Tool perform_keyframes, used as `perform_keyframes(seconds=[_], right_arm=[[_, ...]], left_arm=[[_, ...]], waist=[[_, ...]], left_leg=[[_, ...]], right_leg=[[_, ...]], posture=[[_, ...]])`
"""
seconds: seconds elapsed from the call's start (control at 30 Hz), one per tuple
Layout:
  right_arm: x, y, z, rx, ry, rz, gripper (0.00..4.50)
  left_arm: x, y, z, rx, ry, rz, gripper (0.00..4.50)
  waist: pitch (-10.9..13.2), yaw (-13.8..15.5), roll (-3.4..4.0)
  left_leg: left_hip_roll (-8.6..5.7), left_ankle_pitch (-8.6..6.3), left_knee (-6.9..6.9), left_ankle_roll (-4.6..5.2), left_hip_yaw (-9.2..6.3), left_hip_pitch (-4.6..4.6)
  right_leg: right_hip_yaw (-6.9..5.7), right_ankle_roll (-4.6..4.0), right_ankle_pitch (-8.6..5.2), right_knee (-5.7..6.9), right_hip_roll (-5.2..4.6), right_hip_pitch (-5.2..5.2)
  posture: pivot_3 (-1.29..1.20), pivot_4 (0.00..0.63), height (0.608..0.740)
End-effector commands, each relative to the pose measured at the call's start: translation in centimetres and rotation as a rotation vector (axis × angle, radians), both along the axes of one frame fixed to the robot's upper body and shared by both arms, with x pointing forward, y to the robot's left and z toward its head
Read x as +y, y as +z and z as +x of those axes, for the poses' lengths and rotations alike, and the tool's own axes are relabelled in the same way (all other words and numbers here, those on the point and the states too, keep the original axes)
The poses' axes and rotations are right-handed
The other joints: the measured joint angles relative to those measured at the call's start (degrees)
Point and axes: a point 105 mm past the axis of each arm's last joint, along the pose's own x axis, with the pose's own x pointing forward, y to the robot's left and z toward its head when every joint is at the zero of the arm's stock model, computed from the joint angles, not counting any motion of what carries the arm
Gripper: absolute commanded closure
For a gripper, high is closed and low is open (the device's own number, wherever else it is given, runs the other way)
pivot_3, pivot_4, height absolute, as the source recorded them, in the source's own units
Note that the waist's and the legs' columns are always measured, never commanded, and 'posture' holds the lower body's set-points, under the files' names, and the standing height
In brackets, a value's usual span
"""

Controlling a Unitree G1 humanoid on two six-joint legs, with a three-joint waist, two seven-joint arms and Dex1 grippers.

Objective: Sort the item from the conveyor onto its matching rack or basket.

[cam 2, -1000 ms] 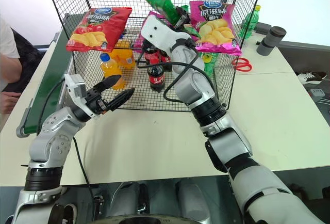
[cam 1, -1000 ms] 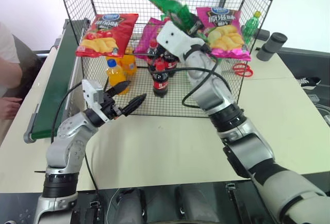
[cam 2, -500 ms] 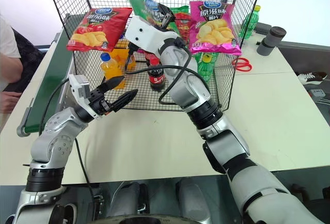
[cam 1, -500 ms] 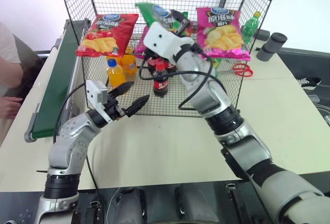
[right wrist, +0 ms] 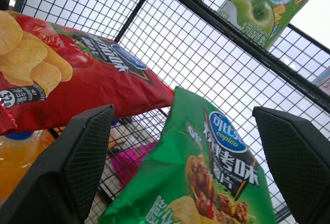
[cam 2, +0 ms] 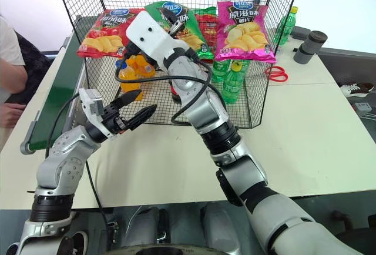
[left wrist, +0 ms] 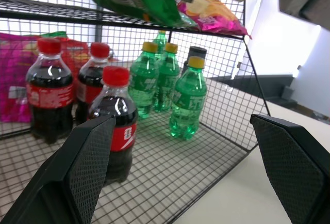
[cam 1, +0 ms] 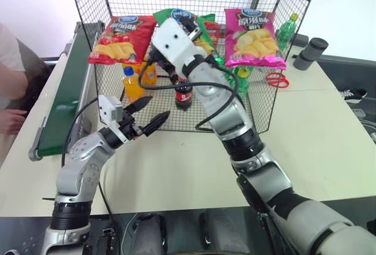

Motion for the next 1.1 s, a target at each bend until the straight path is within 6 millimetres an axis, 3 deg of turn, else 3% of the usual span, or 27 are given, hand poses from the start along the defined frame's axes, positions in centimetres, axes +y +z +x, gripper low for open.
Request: perform_keyframes(seconds=[0.03, 0.17, 0.23, 0.33, 0.43, 0.47, 0.53, 0.67, 0.77, 0.87, 0.97, 1.1], right_arm=[[-0.4, 2.5, -1.2, 0.011, 0.135, 0.195, 0.02], [-1.2, 3.9, -5.5, 0.033, 0.418, 0.354, 0.02], [-1.7, 4.1, -7.2, 0.01, 0.478, 0.323, 0.02], [-2.1, 2.6, -8.0, -0.005, 0.456, 0.177, 0.02], [-2.9, 0.7, -7.8, -0.124, 0.341, -0.091, 0.02], [-3.3, -0.7, -7.4, -0.185, 0.281, -0.264, 0.02], [-4.8, -3.1, -6.3, -0.194, 0.197, -0.423, 0.02], [-6.7, -3.0, -4.6, -0.245, 0.066, -0.446, 0.02], [-7.0, -1.9, -4.2, -0.275, 0.026, -0.402, 0.02], [-7.0, -2.1, -3.8, -0.263, 0.02, -0.394, 0.02], [-6.9, -2.8, -3.1, -0.238, 0.013, -0.398, 1.34], [-7.0, -5.2, -1.7, -0.173, -0.008, -0.428, 3.26]], left_arm=[[-0.4, 1.4, -0.4, -0.05, -0.012, 0.001, 0.0], [-0.1, 1.3, -0.6, -0.045, -0.001, 0.009, 0.0], [-0.2, 1.3, -0.8, -0.048, -0.003, 0.011, 0.0], [-0.1, 1.3, -0.8, -0.046, -0.002, 0.004, 0.0], [-0.2, 1.3, -0.7, -0.057, -0.009, 0.015, 0.0], [-0.2, 1.3, -0.7, -0.062, -0.013, 0.016, 0.0], [-0.1, 1.2, -0.7, -0.074, -0.019, 0.027, 0.0], [0.4, 1.2, -0.6, -0.089, 0.003, 0.028, 0.0], [0.6, 1.0, -0.6, -0.09, 0.002, 0.031, 0.0], [0.6, 0.9, -0.6, -0.089, -0.001, 0.031, 0.0], [0.7, 0.9, -0.6, -0.089, 0.002, 0.031, 0.0], [0.6, 0.9, -0.5, -0.09, 0.007, 0.029, 0.0]], waist=[[0.0, 0.02, 0.0], [0.0, 0.11, 0.0], [0.0, 0.09, 0.0], [0.0, 0.07, 0.0], [0.0, 0.09, 0.0], [0.0, 0.11, 0.0], [0.0, 0.2, -0.01], [0.01, -0.03, -0.01], [0.01, 0.04, -0.01], [0.0, 0.15, -0.01], [0.0, 0.24, -0.01], [0.0, 0.16, -0.01]], left_leg=[[0.0, 0.0, 0.0, 0.0, 0.0, 0.0], [0.02, -0.01, -0.04, 0.02, -0.04, -0.04], [0.01, -0.04, -0.06, 0.07, -0.05, -0.07], [0.0, -0.05, -0.04, 0.08, -0.05, -0.04], [0.0, -0.05, -0.04, 0.08, -0.11, 0.08], [-0.01, -0.04, -0.04, 0.08, -0.11, 0.07], [-0.08, -0.03, -0.02, 0.11, -0.11, 0.07], [-0.07, -0.02, -0.02, 0.11, -0.06, 0.06], [0.03, 0.02, -0.03, 0.05, -0.05, 0.06], [0.03, 0.02, -0.04, 0.04, -0.06, 0.06], [-0.02, 0.0, 0.01, 0.08, -0.04, 0.06], [-0.03, 0.0, 0.02, 0.1, -0.05, 0.07]], right_leg=[[0.0, 0.0, 0.0, 0.0, 0.0, 0.0], [0.0, 0.0, 0.0, -0.08, -0.01, 0.01], [0.0, 0.0, 0.0, -0.12, -0.03, 0.02], [0.0, 0.0, 0.0, -0.1, -0.05, 0.04], [-0.04, -0.06, 0.04, -0.1, -0.02, 0.16], [-0.04, -0.07, 0.05, -0.1, -0.01, 0.16], [-0.04, -0.08, 0.05, -0.12, 0.0, 0.17], [0.03, -0.08, 0.05, -0.17, 0.06, 0.16], [0.07, -0.08, 0.05, -0.15, 0.14, 0.11], [0.06, -0.08, 0.05, -0.15, 0.12, 0.12], [0.05, -0.08, 0.05, -0.18, 0.04, 0.17], [0.05, -0.08, 0.05, -0.17, 0.04, 0.19]], posture=[[0.0, 0.15, 0.74], [0.0, 0.15, 0.74], [0.0, 0.15, 0.74], [0.0, 0.15, 0.74], [0.0, 0.15, 0.74], [0.0, 0.15, 0.74], [0.0, 0.15, 0.74], [0.0, 0.15, 0.74], [0.0, 0.15, 0.74], [0.0, 0.15, 0.74], [0.0, 0.15, 0.74], [0.0, 0.15, 0.74]])
